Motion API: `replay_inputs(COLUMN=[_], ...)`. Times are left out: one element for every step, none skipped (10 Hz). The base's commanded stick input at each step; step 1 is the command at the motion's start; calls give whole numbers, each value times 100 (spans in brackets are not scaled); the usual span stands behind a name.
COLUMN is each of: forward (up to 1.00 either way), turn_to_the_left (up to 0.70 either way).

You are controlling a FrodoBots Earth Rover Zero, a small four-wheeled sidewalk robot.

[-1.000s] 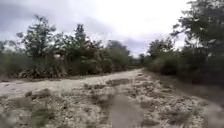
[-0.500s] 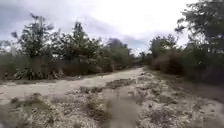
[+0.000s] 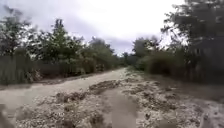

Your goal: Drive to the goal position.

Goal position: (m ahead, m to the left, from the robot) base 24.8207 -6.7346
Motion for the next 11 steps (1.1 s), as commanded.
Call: replay_inputs(forward=[70,70,70,70,70,70,70,70,70,70,70], turn_to_the_left=[0,0,0,0,0,0,0,0,0,0,0])
